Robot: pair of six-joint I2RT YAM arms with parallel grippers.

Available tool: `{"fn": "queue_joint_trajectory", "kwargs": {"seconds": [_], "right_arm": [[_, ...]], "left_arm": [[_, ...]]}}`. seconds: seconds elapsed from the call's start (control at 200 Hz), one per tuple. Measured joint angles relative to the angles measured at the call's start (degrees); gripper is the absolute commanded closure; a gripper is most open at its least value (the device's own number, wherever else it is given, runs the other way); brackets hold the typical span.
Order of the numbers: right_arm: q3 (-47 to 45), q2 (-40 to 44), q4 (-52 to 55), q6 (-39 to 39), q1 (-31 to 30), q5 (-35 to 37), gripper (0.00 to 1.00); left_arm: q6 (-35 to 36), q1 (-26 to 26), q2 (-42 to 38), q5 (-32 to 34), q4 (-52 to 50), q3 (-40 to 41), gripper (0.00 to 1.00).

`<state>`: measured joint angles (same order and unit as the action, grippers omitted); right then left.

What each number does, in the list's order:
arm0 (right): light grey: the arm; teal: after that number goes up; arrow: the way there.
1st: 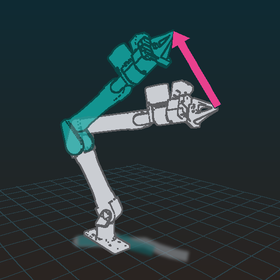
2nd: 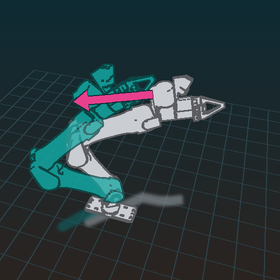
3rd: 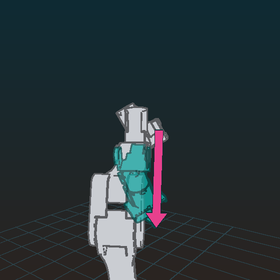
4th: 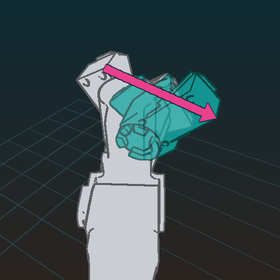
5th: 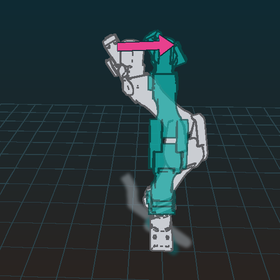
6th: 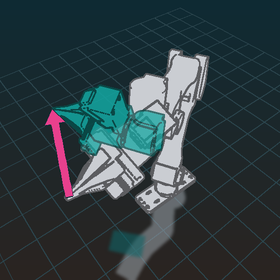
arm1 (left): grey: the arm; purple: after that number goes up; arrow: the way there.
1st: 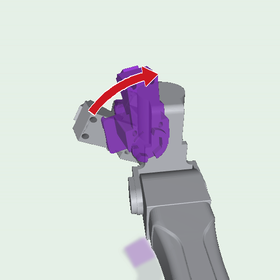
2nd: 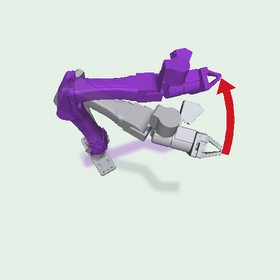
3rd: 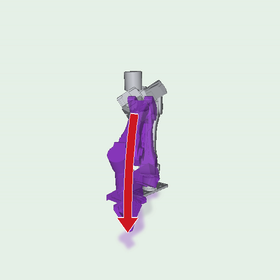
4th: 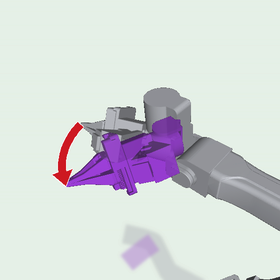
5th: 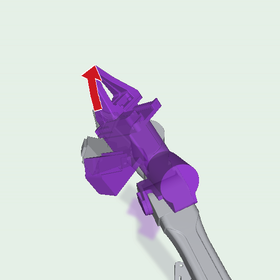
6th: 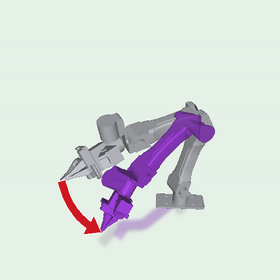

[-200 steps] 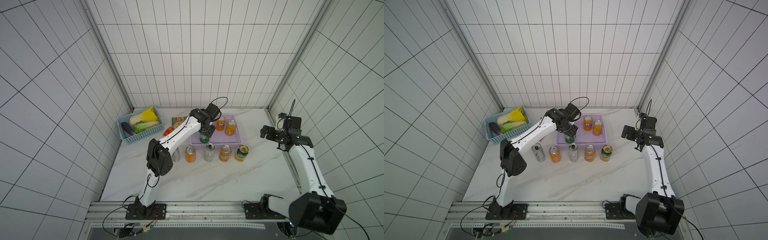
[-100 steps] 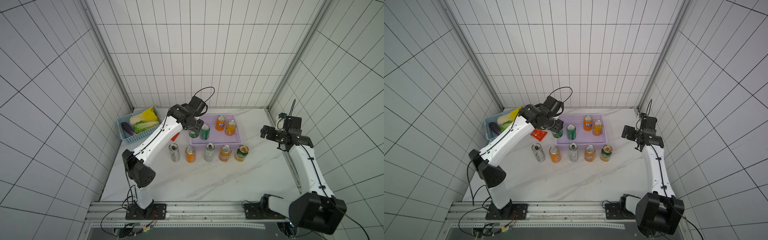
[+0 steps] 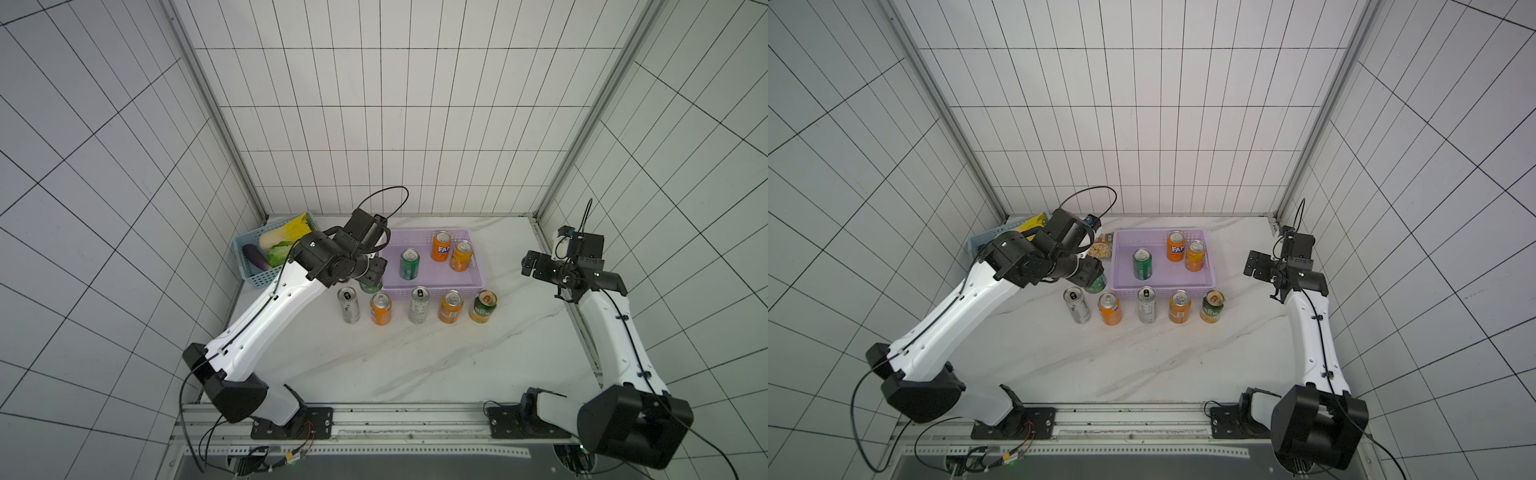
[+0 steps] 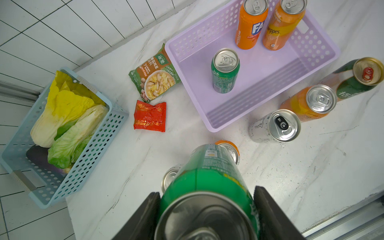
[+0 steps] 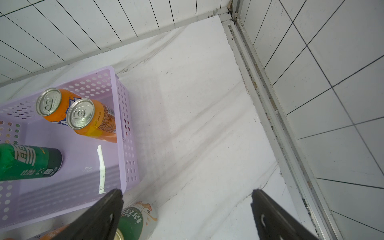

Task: Take out the drinks from the basket
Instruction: Pick up the drink from the basket, then place the drink at the center of the board.

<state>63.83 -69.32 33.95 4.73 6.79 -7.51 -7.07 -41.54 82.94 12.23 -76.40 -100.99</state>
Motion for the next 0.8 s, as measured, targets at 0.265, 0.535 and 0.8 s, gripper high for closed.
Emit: {"fn": "queue_joint_trajectory", "kwargs": {"seconds": [0.265, 0.535, 0.8], "right_arm": [[0.0, 0.0, 0.0, 0.0, 0.0, 0.0, 0.0], [0.0, 0.0, -0.1, 0.0, 0.0, 0.0, 0.0], [0.0, -0.2, -0.2, 0.0, 0.0, 0.0, 0.0]], "left_arm": [[-2.9, -2.4, -9.6, 0.4, -1.1, 9.8, 0.41], [-6.8, -2.7, -17.8, 1.4, -0.9, 21.6, 0.41], [-11.4, -2.7, -23.3, 1.5, 0.5, 31.9, 0.42]]}}
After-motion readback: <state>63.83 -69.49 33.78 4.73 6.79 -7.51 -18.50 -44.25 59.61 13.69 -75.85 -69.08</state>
